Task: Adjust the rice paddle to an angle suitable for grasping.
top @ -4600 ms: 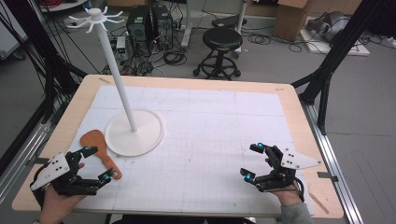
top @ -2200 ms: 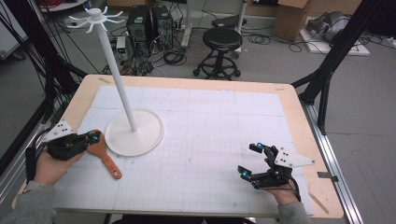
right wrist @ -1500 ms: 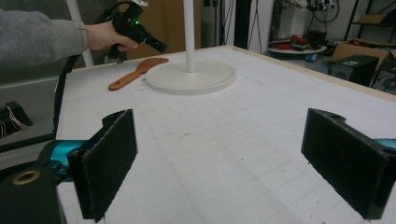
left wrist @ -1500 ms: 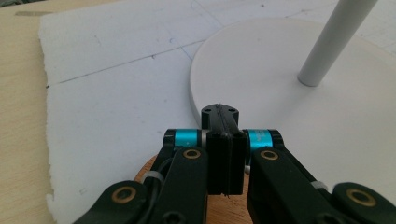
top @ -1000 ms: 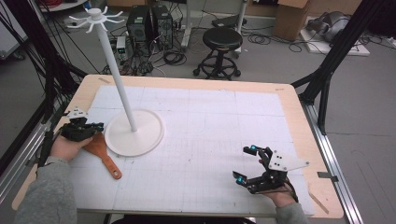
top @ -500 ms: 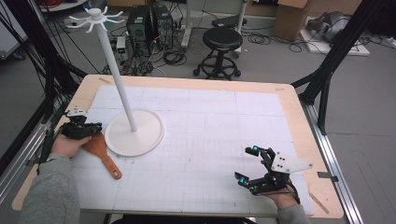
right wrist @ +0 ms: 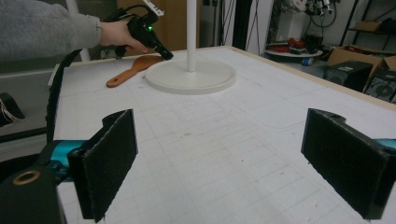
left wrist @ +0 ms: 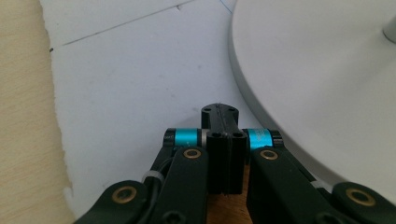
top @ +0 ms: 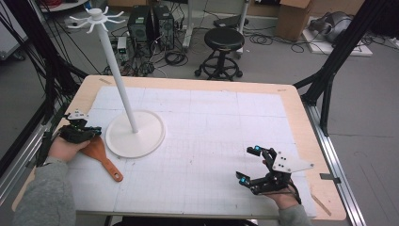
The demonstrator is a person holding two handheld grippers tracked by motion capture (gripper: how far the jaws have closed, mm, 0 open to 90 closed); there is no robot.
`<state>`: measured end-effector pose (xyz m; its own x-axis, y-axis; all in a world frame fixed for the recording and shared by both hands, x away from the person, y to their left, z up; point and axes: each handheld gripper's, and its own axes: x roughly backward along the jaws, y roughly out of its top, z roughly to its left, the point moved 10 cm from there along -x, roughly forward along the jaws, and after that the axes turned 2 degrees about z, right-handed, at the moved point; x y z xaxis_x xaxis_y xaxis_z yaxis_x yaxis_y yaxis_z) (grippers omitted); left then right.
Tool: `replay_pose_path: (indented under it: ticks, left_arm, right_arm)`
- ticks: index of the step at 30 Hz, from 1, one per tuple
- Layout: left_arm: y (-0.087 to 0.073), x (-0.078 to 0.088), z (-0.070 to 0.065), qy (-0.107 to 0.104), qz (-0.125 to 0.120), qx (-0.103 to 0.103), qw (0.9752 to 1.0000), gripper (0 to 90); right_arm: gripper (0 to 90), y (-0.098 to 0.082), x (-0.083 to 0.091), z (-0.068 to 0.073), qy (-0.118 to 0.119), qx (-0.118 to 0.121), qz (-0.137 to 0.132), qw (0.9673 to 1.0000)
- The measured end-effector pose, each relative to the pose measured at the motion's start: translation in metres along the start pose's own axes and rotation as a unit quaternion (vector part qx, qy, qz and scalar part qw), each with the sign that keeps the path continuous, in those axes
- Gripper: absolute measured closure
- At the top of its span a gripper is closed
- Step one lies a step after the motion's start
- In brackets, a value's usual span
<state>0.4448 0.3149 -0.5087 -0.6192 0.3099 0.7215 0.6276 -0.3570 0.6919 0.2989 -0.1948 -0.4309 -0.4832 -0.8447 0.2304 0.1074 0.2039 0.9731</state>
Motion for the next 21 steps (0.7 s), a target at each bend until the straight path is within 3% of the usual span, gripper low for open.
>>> replay_pose_path:
  ticks: [5,7,13,21]
  left_arm:
    - [-0.005,0.005,-0.005,0.000,-0.001,-0.011,0.9999,89.8]
    - [-0.009,0.009,-0.008,-0.001,-0.005,-0.028,0.9996,89.8]
    - [-0.019,0.018,-0.015,-0.009,-0.013,-0.026,0.9996,89.8]
    - [-0.031,0.029,-0.023,-0.004,-0.015,-0.050,0.9986,89.8]
  right_arm:
    - [9.7,0.000,-0.004,-0.001,0.002,0.001,0.004,1.0000]
    - [9.7,0.000,-0.005,0.000,0.005,-0.001,0.005,1.0000]
    - [9.7,-0.001,-0.008,-0.002,0.000,0.002,0.011,0.9999]
    - [9.7,0.000,-0.011,-0.002,0.001,0.005,0.013,0.9999]
